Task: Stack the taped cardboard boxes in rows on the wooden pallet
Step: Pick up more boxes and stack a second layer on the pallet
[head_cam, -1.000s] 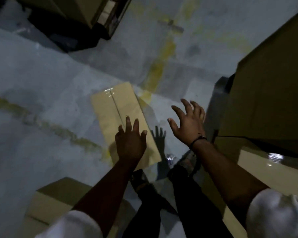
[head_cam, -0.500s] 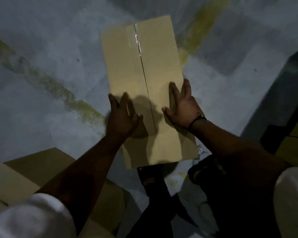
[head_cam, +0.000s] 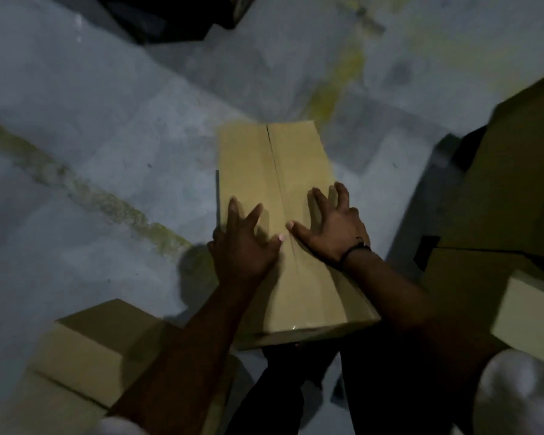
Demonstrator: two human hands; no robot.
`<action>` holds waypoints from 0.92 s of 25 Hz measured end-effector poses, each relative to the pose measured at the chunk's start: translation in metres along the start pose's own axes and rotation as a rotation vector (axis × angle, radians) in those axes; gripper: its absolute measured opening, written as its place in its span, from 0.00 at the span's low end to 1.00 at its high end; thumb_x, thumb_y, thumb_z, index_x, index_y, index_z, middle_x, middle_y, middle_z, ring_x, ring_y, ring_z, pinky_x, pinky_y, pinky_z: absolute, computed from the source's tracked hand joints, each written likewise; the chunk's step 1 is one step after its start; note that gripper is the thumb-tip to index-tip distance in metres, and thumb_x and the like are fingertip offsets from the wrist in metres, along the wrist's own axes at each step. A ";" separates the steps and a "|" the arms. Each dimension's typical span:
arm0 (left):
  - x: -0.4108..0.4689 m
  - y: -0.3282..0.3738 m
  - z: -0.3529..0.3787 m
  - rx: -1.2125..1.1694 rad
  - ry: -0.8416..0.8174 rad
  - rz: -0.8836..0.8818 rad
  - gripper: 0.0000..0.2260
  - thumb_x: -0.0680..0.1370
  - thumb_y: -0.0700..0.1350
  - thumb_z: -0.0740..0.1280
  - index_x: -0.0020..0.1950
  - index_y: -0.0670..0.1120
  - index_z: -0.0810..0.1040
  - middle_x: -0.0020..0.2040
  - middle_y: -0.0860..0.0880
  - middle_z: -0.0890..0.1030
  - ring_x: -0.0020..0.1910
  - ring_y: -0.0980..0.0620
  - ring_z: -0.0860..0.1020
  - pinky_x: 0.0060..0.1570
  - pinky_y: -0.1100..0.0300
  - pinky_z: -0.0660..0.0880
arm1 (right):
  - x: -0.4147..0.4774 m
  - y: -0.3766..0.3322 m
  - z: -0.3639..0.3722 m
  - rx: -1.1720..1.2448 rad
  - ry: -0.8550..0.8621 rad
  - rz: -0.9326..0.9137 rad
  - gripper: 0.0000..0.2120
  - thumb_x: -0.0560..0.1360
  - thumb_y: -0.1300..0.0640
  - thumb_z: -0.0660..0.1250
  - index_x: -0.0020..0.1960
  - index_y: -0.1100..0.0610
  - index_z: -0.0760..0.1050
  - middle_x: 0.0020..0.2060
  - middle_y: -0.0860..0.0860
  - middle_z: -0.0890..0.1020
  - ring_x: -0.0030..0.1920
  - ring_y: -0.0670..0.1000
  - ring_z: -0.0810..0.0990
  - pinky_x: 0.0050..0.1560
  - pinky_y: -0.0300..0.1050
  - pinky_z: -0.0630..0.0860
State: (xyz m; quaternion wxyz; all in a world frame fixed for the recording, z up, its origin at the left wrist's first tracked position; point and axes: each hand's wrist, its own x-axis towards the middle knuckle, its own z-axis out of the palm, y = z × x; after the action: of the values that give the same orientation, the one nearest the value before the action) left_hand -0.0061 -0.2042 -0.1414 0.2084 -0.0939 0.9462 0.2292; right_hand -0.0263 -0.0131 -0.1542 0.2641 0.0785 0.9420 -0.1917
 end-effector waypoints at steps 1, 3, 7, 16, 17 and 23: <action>-0.018 0.024 -0.022 0.020 -0.028 -0.009 0.36 0.74 0.69 0.68 0.80 0.61 0.63 0.84 0.52 0.50 0.76 0.33 0.62 0.71 0.37 0.63 | -0.024 -0.002 -0.026 -0.009 0.009 0.054 0.46 0.71 0.22 0.60 0.81 0.43 0.54 0.82 0.53 0.48 0.70 0.68 0.68 0.67 0.62 0.73; -0.057 0.066 -0.062 0.044 -0.027 0.037 0.39 0.72 0.71 0.69 0.80 0.60 0.65 0.83 0.51 0.57 0.75 0.34 0.65 0.69 0.38 0.66 | -0.071 -0.006 -0.076 -0.018 0.042 0.117 0.45 0.70 0.21 0.59 0.80 0.43 0.59 0.80 0.54 0.53 0.69 0.68 0.68 0.66 0.62 0.72; -0.131 0.136 -0.118 0.039 -0.033 0.094 0.41 0.70 0.73 0.70 0.79 0.59 0.66 0.83 0.52 0.58 0.76 0.36 0.64 0.71 0.39 0.65 | -0.156 0.003 -0.156 -0.043 0.120 0.179 0.44 0.69 0.20 0.57 0.78 0.44 0.63 0.79 0.54 0.56 0.68 0.69 0.68 0.66 0.61 0.72; -0.285 0.226 -0.164 0.040 0.152 0.270 0.40 0.69 0.73 0.69 0.77 0.58 0.69 0.82 0.53 0.62 0.76 0.37 0.63 0.71 0.41 0.63 | -0.317 0.044 -0.241 0.099 0.380 0.161 0.44 0.70 0.20 0.58 0.78 0.43 0.64 0.80 0.53 0.56 0.73 0.67 0.65 0.70 0.59 0.67; -0.305 0.232 -0.164 0.042 0.179 0.294 0.40 0.68 0.74 0.69 0.77 0.58 0.70 0.81 0.53 0.62 0.76 0.38 0.63 0.70 0.41 0.63 | -0.341 0.051 -0.245 0.110 0.408 0.157 0.43 0.70 0.21 0.59 0.78 0.43 0.64 0.80 0.54 0.56 0.73 0.67 0.64 0.70 0.59 0.67; -0.477 0.272 -0.131 0.085 0.279 0.494 0.38 0.68 0.74 0.68 0.75 0.60 0.72 0.79 0.57 0.65 0.75 0.39 0.63 0.68 0.43 0.65 | -0.512 0.136 -0.237 0.181 0.571 0.200 0.43 0.70 0.22 0.61 0.78 0.42 0.63 0.80 0.52 0.57 0.73 0.65 0.64 0.69 0.62 0.70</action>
State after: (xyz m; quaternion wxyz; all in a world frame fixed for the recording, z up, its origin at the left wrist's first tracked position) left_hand 0.3007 0.0116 0.2801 0.0176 0.1176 0.9686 0.2182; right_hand 0.3310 0.1824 0.2587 -0.0017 0.2444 0.9449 -0.2179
